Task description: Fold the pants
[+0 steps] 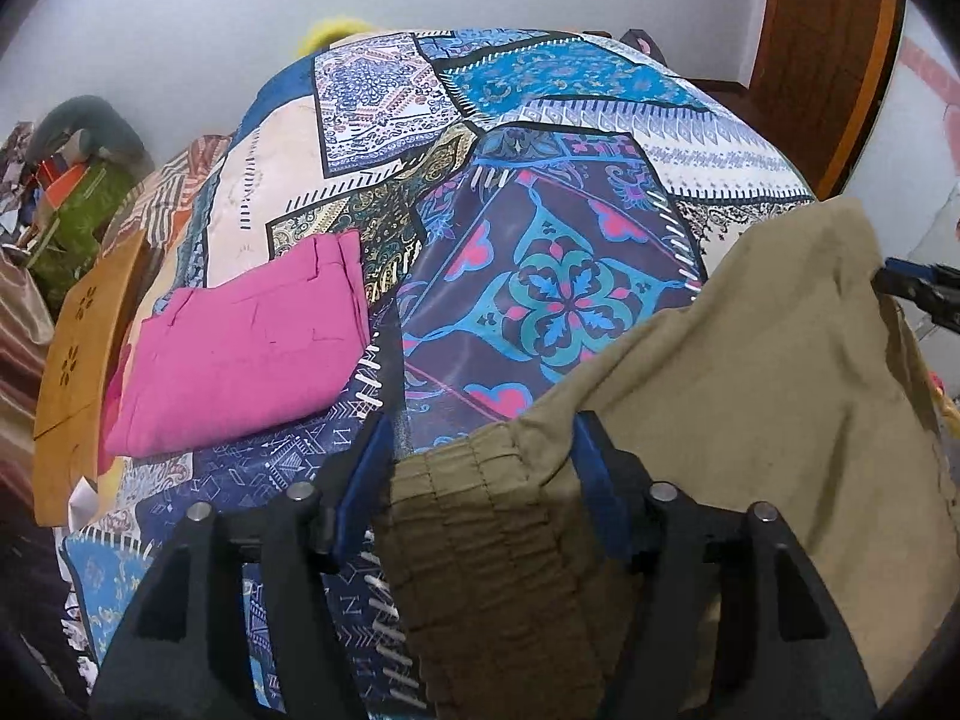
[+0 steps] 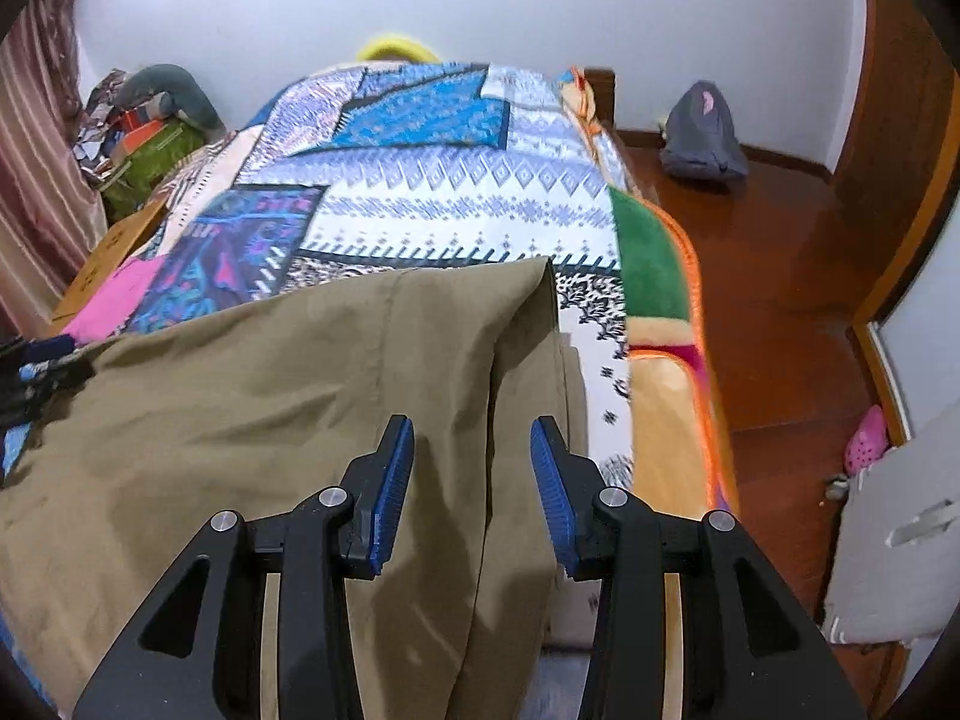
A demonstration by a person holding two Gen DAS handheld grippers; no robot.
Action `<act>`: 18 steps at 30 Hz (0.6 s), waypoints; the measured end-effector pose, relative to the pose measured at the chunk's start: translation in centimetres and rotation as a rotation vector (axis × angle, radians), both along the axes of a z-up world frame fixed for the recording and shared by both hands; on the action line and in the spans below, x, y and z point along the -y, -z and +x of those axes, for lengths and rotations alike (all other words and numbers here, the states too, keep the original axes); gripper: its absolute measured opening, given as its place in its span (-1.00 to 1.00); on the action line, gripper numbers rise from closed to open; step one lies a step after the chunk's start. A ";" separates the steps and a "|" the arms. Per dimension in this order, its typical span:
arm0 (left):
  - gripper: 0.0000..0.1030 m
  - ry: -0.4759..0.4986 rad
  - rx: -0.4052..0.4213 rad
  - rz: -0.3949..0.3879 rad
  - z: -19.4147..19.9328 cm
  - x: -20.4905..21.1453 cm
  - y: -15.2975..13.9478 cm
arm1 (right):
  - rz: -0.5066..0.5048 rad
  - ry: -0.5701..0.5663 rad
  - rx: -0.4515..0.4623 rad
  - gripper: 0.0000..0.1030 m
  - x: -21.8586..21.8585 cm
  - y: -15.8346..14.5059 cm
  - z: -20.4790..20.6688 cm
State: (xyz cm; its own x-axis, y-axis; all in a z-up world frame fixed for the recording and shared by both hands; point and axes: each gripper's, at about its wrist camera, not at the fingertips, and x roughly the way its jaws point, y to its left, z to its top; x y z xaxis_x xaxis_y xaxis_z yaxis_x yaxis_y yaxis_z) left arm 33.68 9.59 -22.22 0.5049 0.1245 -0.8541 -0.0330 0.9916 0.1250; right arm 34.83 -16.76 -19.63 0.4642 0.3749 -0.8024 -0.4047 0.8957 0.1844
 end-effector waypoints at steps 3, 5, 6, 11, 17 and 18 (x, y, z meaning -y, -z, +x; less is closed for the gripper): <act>0.25 0.008 0.002 -0.003 0.1 -0.1 0.2 | 0.034 -0.005 -0.013 -0.28 -0.3 0.5 1.3; 0.26 0.004 -0.002 -0.019 0.4 -0.3 0.3 | 0.058 -0.015 -0.030 -0.28 -0.6 0.9 2.2; 0.26 0.003 -0.004 -0.025 0.4 -0.4 0.4 | 0.069 -0.026 -0.054 -0.26 -0.8 1.3 2.7; 0.30 0.004 -0.005 -0.020 0.5 -0.3 0.8 | 0.003 -0.071 -0.093 -0.17 -2.3 3.6 3.3; 0.30 0.008 -0.004 -0.010 0.4 -0.1 0.8 | -0.040 -0.057 -0.027 -0.62 -1.9 1.9 2.1; 0.30 0.008 -0.003 -0.009 0.5 -0.1 0.8 | -0.069 -0.053 0.003 -0.64 -1.8 1.3 1.7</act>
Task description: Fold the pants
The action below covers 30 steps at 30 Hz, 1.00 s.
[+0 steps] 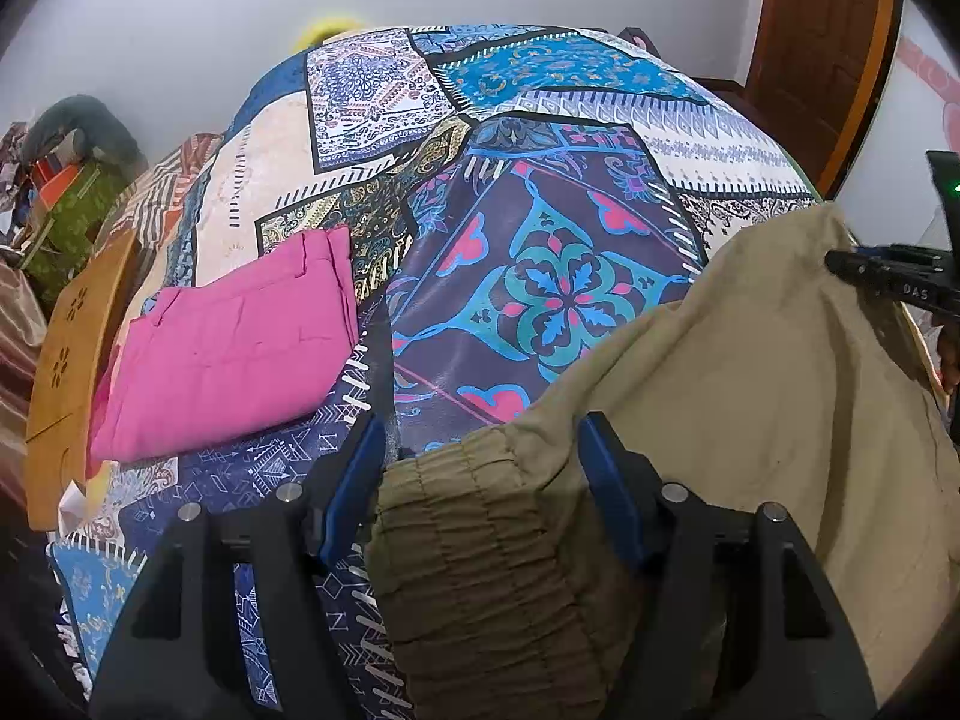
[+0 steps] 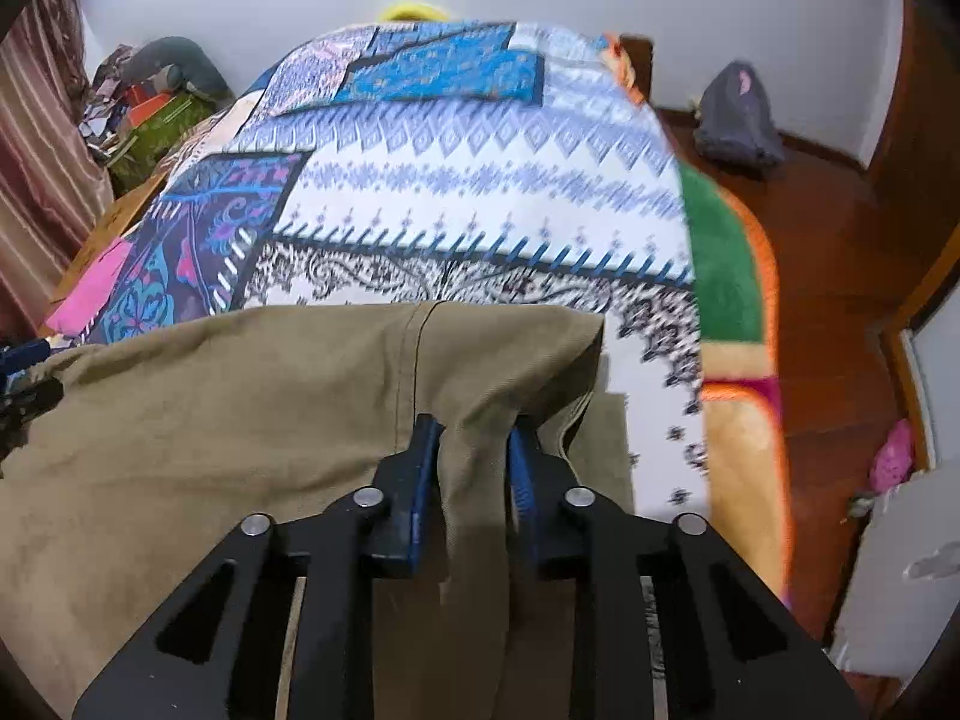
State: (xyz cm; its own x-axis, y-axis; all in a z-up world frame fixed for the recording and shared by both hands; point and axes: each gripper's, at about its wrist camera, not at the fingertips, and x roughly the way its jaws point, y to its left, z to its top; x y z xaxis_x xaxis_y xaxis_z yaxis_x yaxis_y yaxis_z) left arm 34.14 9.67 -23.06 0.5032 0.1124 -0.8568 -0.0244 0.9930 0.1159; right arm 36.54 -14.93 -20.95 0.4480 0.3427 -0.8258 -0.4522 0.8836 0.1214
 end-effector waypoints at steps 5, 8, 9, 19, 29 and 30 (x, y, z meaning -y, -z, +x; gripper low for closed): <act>0.31 0.009 0.004 0.021 -0.1 0.2 0.0 | -0.122 0.070 0.113 -0.69 0.7 -2.0 -1.2; 0.31 0.008 0.004 0.021 -0.1 0.2 0.0 | -0.243 0.147 0.182 -0.79 2.4 -2.6 -0.9; 0.31 0.008 0.005 0.020 -0.1 0.2 0.0 | -0.222 0.143 0.157 -0.79 2.6 -2.7 -0.7; 0.32 0.005 0.005 0.014 -0.1 0.2 0.0 | 0.009 -0.024 -0.002 -0.76 -0.2 -1.6 -2.3; 0.48 -0.037 0.004 -0.022 0.6 -1.8 -1.0 | -0.140 -0.027 0.005 -0.75 -0.9 -1.0 -3.1; 0.47 -0.048 0.010 -0.024 0.4 -2.0 -1.4 | -0.141 -0.030 0.016 -0.75 -0.7 -1.7 -3.5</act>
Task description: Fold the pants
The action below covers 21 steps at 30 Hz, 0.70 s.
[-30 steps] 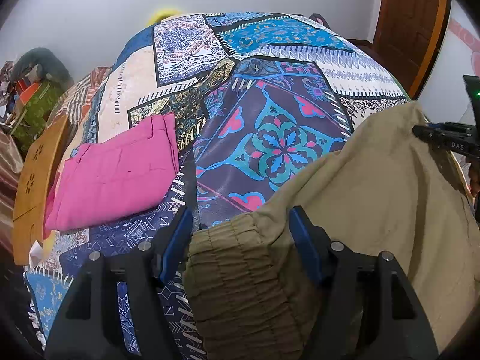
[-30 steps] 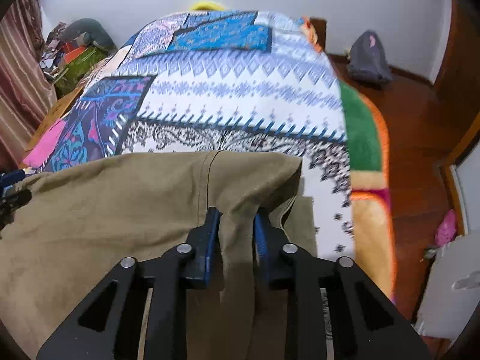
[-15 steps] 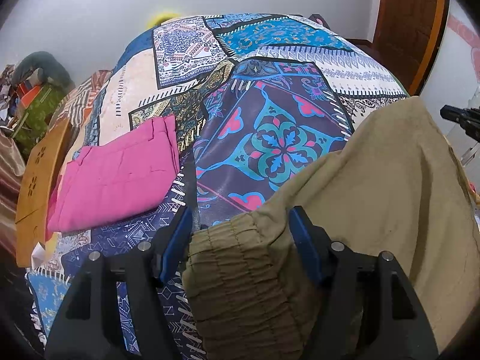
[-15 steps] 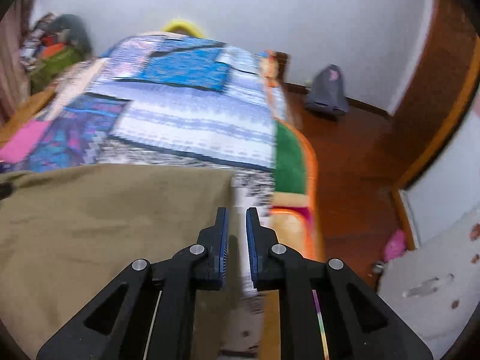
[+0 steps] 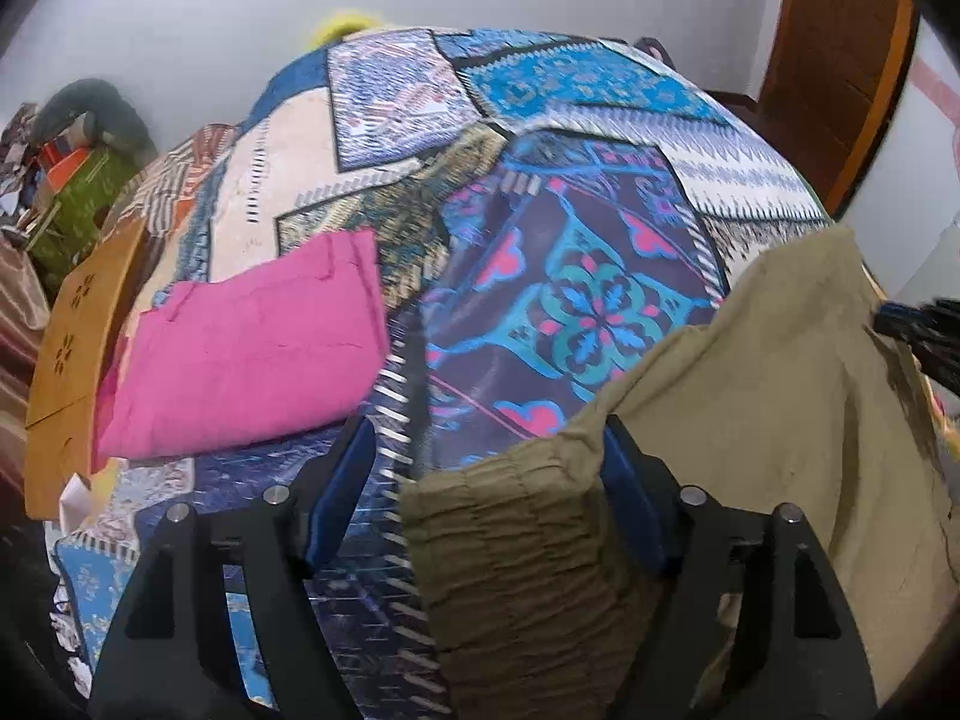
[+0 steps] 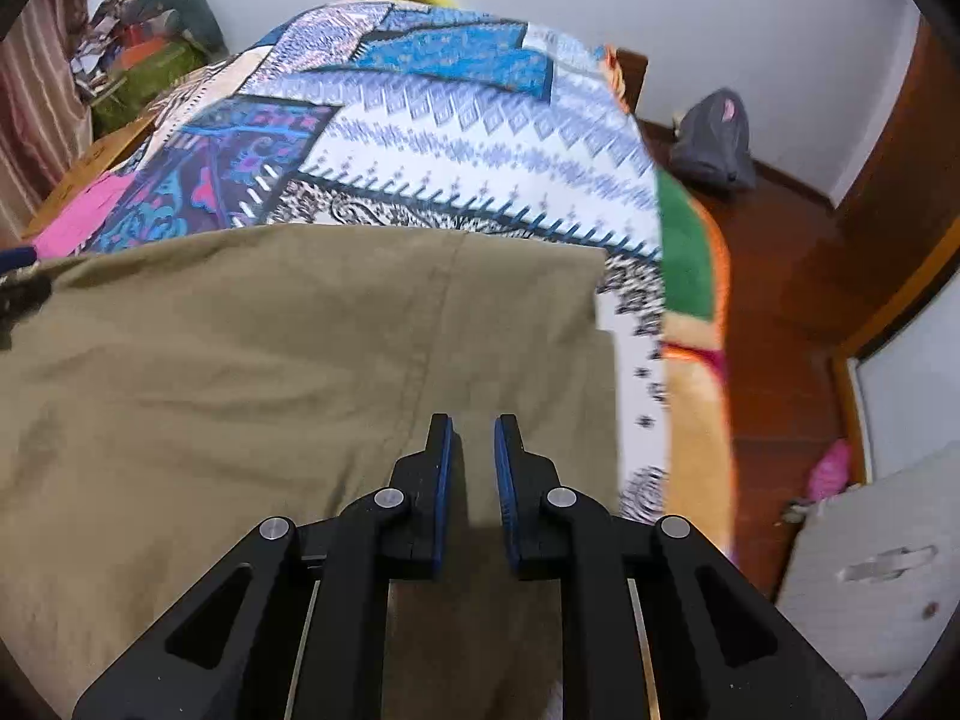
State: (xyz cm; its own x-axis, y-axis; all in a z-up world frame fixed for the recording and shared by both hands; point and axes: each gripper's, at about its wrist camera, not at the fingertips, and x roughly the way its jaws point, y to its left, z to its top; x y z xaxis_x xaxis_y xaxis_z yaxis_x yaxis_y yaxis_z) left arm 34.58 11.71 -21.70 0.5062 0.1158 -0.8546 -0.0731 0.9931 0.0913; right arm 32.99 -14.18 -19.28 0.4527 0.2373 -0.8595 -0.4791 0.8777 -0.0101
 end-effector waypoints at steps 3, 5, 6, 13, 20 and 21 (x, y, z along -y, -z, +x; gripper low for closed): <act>0.46 -0.006 0.017 -0.018 -0.9 0.0 -1.5 | 0.040 -0.032 0.035 -0.59 0.0 -2.3 -2.2; 0.46 0.004 0.042 -0.002 -2.0 0.6 -2.6 | 0.085 -0.063 0.051 -0.48 -0.7 -3.7 -4.1; 0.46 0.012 0.053 -0.005 -2.6 0.8 -3.2 | 0.106 -0.080 0.052 -0.48 -1.2 -4.1 -4.8; 0.46 0.158 0.040 -0.012 -5.5 5.2 -3.8 | 0.234 -0.192 -0.011 -0.46 -6.4 -4.3 -7.9; 0.51 0.165 -0.048 0.025 -4.4 5.8 -0.3 | 0.179 -0.232 -0.137 -0.47 -8.1 -1.0 -9.0; 0.51 0.159 -0.043 0.025 -4.5 5.5 -0.3 | 0.181 -0.230 -0.150 -0.47 -7.8 -1.1 -9.2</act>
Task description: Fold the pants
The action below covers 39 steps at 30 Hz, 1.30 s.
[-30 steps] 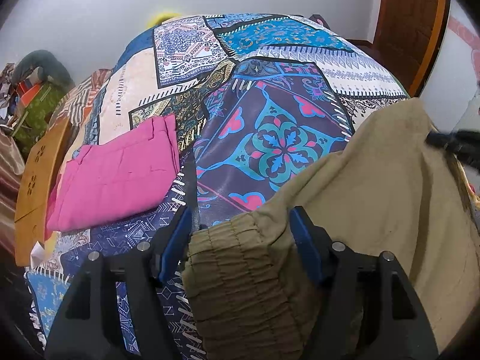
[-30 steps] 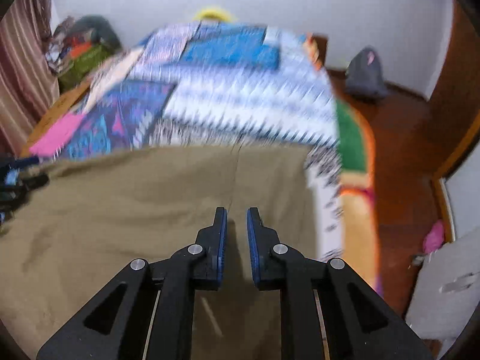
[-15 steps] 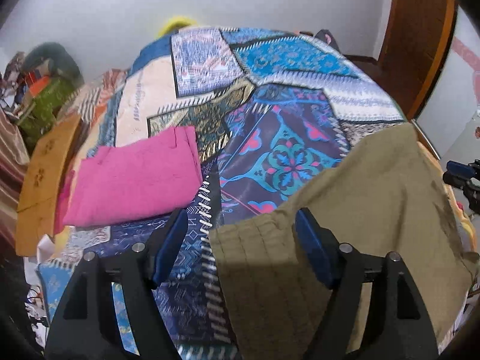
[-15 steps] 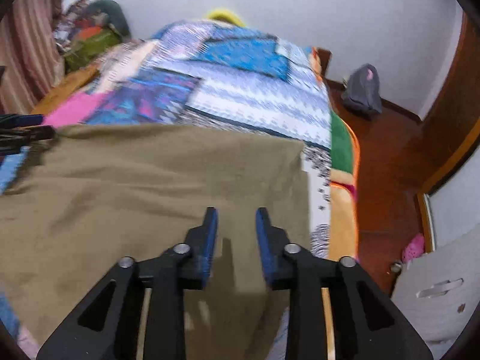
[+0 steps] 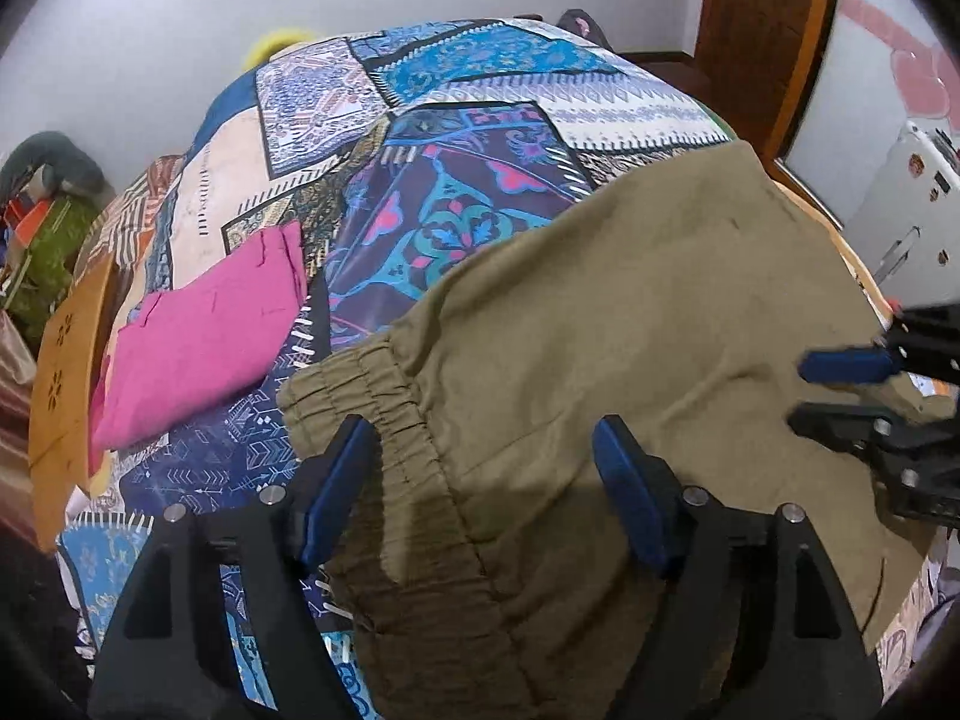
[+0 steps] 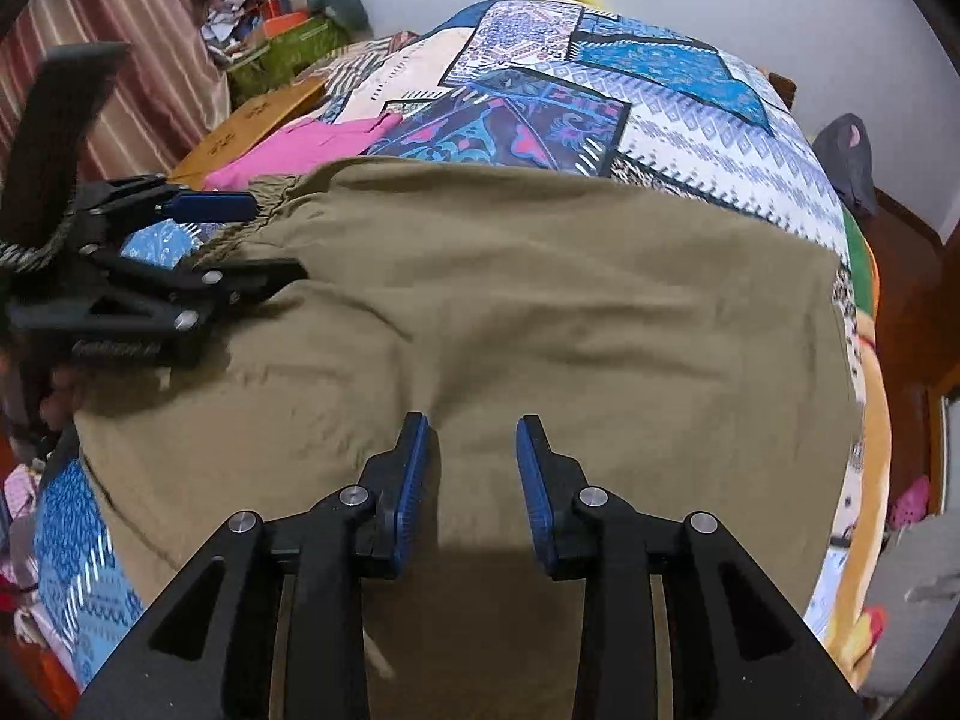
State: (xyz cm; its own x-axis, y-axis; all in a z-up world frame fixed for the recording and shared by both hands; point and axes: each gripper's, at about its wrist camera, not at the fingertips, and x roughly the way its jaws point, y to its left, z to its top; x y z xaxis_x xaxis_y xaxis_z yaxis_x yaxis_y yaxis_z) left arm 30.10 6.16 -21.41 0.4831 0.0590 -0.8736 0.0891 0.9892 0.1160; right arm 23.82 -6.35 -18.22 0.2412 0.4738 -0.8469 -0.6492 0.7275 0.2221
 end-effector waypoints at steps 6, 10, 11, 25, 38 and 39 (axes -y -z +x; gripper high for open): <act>0.58 -0.039 0.005 0.006 0.3 -1.2 0.2 | 0.004 0.023 -0.023 -0.47 1.8 -0.2 -1.0; 0.56 -0.071 0.056 0.014 -1.0 -1.7 -1.9 | -0.013 0.036 0.001 -0.46 2.6 -1.0 -1.8; 0.56 -0.075 0.079 0.018 -1.7 -1.9 -2.8 | -0.017 0.045 0.004 -0.46 2.9 -1.3 -1.9; 0.56 -0.163 0.119 -0.191 -10.7 -5.5 -6.9 | 0.060 0.155 0.183 -0.27 6.4 -7.7 -6.7; 0.59 -0.139 -0.037 -0.441 -14.2 -2.4 -2.3 | 0.076 0.132 0.178 -0.16 2.1 -4.6 -8.1; 0.59 -0.137 -0.045 -0.454 -14.1 -2.2 -2.0 | 0.064 0.126 0.171 -0.16 1.7 -4.1 -7.8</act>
